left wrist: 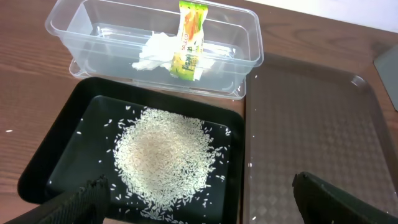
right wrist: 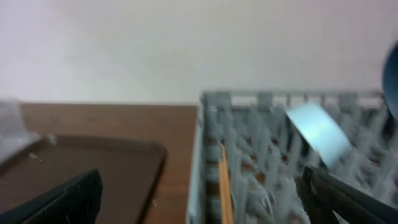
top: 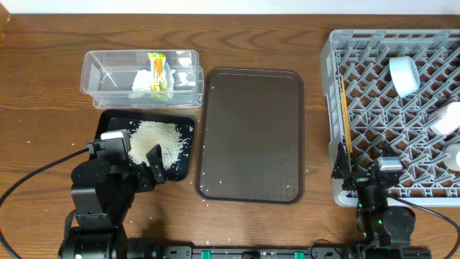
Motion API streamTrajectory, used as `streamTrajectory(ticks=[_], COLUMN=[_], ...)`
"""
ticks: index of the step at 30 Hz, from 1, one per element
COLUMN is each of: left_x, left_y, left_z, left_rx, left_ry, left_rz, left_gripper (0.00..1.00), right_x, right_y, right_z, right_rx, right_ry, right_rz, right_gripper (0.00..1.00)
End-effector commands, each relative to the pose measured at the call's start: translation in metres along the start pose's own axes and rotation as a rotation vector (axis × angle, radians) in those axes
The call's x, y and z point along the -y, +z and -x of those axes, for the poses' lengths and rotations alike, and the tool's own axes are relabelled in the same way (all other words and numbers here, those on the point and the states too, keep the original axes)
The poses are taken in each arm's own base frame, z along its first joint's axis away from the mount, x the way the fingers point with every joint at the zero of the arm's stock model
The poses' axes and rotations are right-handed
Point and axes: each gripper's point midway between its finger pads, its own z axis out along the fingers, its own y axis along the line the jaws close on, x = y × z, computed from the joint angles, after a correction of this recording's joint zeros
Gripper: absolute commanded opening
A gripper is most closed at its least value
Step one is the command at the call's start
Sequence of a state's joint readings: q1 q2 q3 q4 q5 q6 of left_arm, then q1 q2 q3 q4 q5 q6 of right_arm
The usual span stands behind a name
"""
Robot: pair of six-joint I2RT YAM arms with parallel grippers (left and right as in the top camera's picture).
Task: Sort waste into correct bins and load items into the dishwasher rack
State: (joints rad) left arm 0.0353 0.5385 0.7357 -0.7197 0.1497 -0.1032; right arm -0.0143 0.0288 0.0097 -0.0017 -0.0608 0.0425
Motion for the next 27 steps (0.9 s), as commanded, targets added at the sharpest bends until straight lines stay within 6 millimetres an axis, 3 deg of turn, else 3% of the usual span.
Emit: streamTrajectory(ticks=[1, 27], left_x=[-0.0005, -0.0005], left_y=[-0.0004, -0.0004], left_z=[0.0005, 0.0004], left_rx=[0.005, 0.005], left_ry=[0.016, 0.016], left_rz=[0.005, 0.005], left_gripper=[0.96, 0.96], right_x=[0.0077, 0.0079], right_y=[-0.0008, -0.0007], right_z=[-0.0136, -0.0192], right_rx=[-0.05, -0.073], right_ry=[0.003, 0.004], right_rz=[-0.047, -0.048], right_gripper=[0.99, 0.98])
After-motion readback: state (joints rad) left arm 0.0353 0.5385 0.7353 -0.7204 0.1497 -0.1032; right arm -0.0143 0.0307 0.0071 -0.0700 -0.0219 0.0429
